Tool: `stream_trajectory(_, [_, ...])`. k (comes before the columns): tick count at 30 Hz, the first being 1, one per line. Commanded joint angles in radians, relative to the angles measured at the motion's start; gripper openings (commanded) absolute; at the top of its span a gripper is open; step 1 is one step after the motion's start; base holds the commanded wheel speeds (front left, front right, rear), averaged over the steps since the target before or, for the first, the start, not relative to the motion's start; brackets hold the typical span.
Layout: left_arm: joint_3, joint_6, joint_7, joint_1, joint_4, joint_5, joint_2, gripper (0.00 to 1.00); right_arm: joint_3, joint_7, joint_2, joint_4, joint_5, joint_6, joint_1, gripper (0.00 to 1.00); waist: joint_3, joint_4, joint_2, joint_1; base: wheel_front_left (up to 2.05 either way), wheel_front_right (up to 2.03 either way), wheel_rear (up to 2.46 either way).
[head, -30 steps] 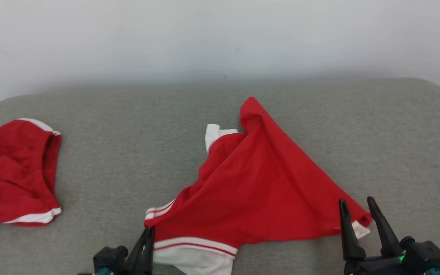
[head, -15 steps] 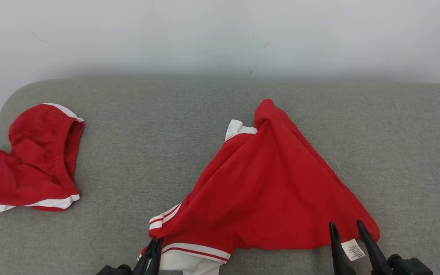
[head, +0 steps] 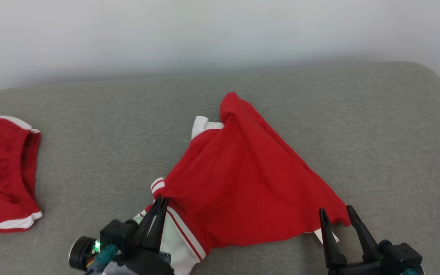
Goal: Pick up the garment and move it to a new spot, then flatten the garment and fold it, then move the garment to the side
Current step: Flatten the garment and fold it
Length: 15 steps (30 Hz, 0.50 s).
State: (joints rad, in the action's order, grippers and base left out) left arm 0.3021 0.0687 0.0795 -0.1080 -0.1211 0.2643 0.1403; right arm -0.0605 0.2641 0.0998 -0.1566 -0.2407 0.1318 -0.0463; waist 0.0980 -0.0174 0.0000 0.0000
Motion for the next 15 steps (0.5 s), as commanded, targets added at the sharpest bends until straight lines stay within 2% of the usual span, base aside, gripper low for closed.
stream_trajectory(1, [0.002, 0.008, 0.013, -0.055, -0.054, 0.001, -0.006, 0.00, -0.005, 0.000, 0.002, 0.003, 0.006, -0.002, 0.017, 1.00, 0.021, -0.061, 0.0000, 0.0000, 0.00, 0.00, 0.00])
stream_trajectory(5, [0.018, 0.025, 0.044, -0.147, -0.196, 0.016, -0.027, 0.00, -0.004, 0.000, 0.000, 0.014, 0.009, -0.002, 0.029, 1.00, 0.029, -0.100, 0.0000, 0.0000, 0.00, 0.00, 0.00])
stream_trajectory(8, [0.054, 0.038, 0.085, -0.223, -0.361, 0.009, -0.041, 0.00, -0.002, 0.000, -0.003, 0.019, 0.011, -0.002, 0.026, 1.00, 0.028, -0.115, 0.0000, 0.0000, 0.00, 0.00, 0.00])
stream_trajectory(9, [0.059, 0.039, 0.102, -0.238, -0.393, 0.004, -0.045, 0.26, -0.001, 0.000, -0.004, 0.019, 0.013, -0.002, 0.023, 1.00, 0.025, -0.115, 0.0000, 0.0000, 0.00, 0.00, 0.00])
stream_trajectory(10, [0.064, 0.040, 0.116, -0.250, -0.425, 0.002, -0.048, 0.67, 0.000, 0.000, -0.005, 0.019, 0.014, -0.002, 0.019, 1.00, 0.023, -0.114, 0.0000, 0.0000, 0.00, 0.00, 0.00])
stream_trajectory(11, [0.064, 0.040, 0.116, -0.250, -0.425, 0.002, -0.048, 0.67, 0.000, 0.000, -0.005, 0.019, 0.014, -0.002, 0.019, 1.00, 0.023, -0.114, 0.0000, 0.0000, 0.00, 0.00, 0.00])
stream_trajectory(12, [0.064, 0.040, 0.130, -0.258, -0.450, 0.006, -0.053, 1.00, 0.001, 0.000, -0.007, 0.020, 0.014, -0.002, 0.016, 1.00, 0.021, -0.109, 0.0000, 0.0000, 0.00, 0.00, 0.00])
stream_trajectory(15, [0.066, 0.040, 0.160, -0.277, -0.487, 0.014, -0.062, 1.00, 0.007, 0.000, -0.012, 0.027, 0.014, -0.002, 0.007, 1.00, 0.014, -0.084, 0.0000, 0.0000, 0.00, 0.00, 0.00])
